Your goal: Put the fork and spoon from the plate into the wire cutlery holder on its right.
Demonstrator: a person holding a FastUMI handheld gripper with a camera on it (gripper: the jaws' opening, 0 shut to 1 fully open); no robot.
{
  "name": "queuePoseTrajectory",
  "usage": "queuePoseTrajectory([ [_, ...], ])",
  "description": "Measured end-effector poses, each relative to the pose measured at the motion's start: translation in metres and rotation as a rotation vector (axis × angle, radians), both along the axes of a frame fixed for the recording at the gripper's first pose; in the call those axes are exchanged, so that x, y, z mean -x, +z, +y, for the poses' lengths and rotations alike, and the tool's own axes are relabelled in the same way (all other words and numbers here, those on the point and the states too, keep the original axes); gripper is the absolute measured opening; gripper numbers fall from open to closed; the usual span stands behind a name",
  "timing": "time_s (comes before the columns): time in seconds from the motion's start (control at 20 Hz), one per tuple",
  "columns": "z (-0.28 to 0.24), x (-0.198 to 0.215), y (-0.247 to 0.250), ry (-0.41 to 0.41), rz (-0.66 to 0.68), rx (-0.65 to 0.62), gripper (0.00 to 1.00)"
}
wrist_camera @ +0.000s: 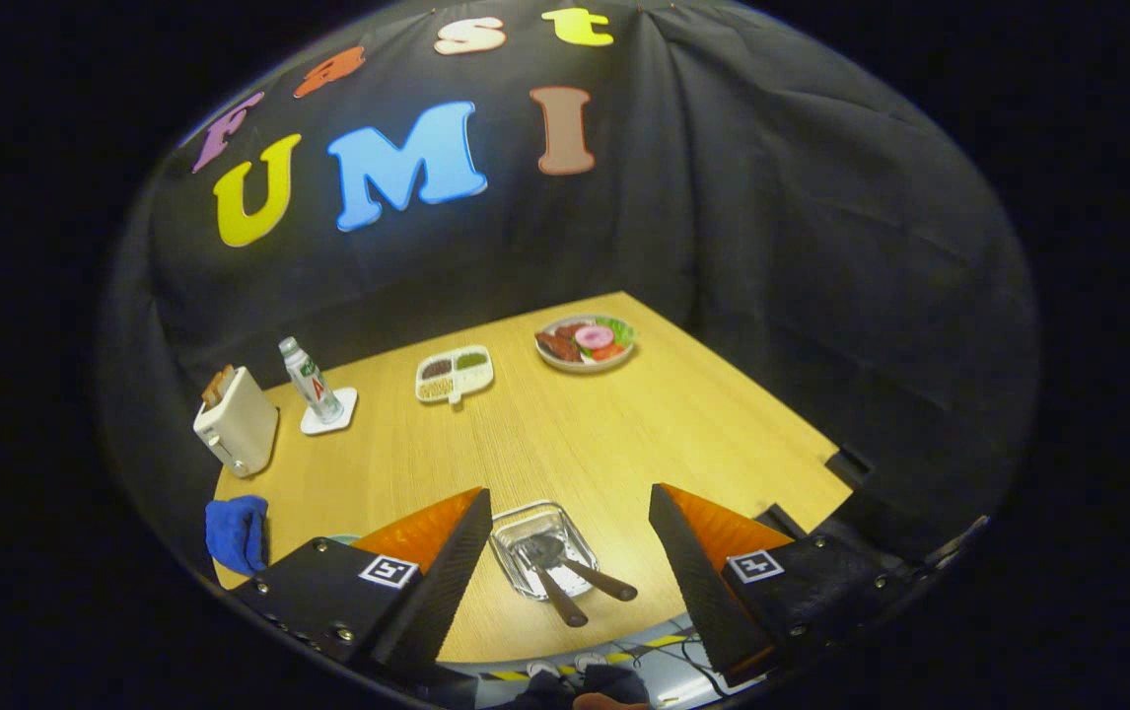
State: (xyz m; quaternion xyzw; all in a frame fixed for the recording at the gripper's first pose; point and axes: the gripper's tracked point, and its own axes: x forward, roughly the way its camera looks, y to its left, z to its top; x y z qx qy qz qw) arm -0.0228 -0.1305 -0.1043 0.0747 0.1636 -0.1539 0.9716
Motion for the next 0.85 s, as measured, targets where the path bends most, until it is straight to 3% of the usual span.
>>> queuePoseTrajectory([
  [0.25,0.003,0.003,0.051,-0.005,-0.18,0.115,0.98],
  [0.55,0.003,0.013,0.131,-0.025,-0.582,0.115,0.97],
  [0.85,0.016,0.011,0.145,-0.026,-0.666,0.229,0.98],
])
